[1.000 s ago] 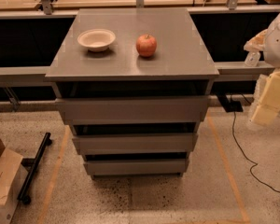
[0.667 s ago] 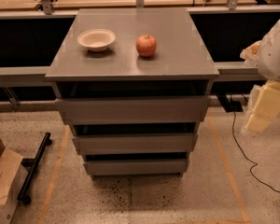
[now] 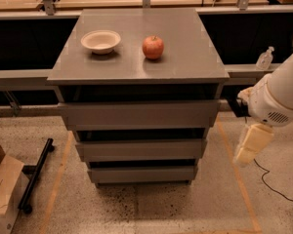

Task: Open bottom drawer

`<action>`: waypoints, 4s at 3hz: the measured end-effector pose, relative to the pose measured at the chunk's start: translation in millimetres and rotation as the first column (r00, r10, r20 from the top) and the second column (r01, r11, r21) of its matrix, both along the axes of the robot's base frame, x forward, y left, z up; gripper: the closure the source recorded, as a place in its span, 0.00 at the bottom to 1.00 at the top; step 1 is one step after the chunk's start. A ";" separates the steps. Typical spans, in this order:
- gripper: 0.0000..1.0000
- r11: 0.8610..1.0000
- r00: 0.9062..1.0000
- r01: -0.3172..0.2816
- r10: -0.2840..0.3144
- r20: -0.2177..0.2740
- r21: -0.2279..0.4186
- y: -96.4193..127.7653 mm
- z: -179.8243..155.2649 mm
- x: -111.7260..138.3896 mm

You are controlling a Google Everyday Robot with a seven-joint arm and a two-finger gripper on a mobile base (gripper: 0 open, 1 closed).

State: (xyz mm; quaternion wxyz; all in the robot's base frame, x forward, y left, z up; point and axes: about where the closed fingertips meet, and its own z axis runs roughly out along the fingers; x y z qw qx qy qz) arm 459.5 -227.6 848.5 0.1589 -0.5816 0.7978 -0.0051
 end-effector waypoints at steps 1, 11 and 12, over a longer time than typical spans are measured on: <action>0.00 1.000 1.000 0.001 -0.001 -0.021 0.009 -0.2 -11.3 2.3; 0.00 0.944 0.929 0.119 0.004 -0.371 0.308 55.1 -339.0 70.5; 0.00 0.928 0.924 0.166 -0.029 -0.381 0.332 49.4 -368.7 69.0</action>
Offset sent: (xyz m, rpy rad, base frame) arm 0.0007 0.0107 -0.0729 0.0275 0.2047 -0.0558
